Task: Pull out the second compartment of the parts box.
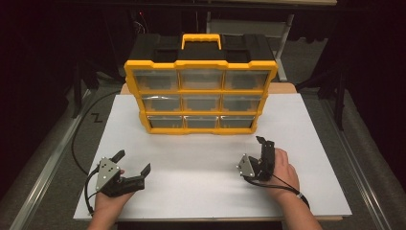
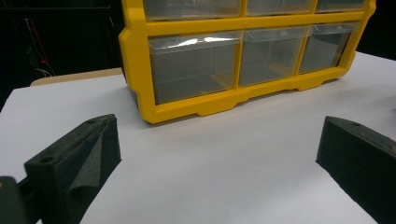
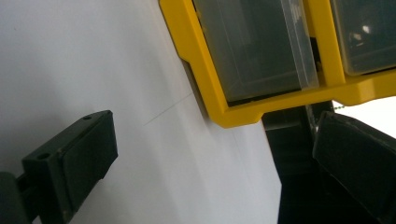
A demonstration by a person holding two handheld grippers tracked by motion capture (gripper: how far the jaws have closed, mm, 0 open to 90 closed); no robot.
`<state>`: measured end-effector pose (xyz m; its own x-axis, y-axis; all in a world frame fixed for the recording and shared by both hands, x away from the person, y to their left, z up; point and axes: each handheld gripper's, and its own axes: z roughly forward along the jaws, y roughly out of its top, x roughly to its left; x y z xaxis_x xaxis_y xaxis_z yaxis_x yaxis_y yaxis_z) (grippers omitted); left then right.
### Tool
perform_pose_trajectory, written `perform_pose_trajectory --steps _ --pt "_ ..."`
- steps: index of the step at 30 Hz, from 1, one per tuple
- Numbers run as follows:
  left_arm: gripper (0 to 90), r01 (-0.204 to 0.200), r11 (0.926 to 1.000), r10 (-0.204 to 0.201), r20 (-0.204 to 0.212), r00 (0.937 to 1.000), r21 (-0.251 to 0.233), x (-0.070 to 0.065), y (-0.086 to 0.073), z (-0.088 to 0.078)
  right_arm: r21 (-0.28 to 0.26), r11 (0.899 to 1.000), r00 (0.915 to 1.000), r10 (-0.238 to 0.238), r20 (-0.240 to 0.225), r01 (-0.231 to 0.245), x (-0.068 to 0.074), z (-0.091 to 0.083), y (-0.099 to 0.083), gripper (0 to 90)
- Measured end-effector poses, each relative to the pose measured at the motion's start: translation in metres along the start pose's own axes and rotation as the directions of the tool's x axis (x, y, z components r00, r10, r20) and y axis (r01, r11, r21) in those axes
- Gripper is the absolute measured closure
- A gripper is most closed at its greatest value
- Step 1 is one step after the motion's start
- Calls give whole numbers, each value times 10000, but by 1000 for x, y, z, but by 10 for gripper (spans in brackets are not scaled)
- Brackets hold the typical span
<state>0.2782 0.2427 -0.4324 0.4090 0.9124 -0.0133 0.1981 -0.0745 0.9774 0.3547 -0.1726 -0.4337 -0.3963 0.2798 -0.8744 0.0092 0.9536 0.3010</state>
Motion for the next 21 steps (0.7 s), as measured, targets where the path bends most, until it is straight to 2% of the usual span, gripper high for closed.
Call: perform_pose_trajectory --steps 3,6,8,13,18,21 --pt "5 -56 10000 56 10 10000 33 -1 0 0 14 9984 9983 -564 169 564 1 0 3 13" --pt "4 -82 10000 82 12 10000 39 -1 0 1 110 9970 9968 -770 235 767 2 -1 4 13" --pt "4 -95 9999 95 -2 10000 51 -1 0 1 117 9935 9930 -1138 319 1134 4 -1 7 13" --pt "4 -164 9997 165 -39 9999 165 -1 -1 2 253 9881 9872 -1527 459 1516 7 -2 12 13" --pt "4 -352 9988 355 -57 9994 350 -3 0 3 142 9796 9782 -2009 530 2005 9 -3 17 13" --pt "4 -401 9987 404 -117 9991 300 -4 0 3 135 9719 9700 -2355 605 2351 11 -3 21 14"
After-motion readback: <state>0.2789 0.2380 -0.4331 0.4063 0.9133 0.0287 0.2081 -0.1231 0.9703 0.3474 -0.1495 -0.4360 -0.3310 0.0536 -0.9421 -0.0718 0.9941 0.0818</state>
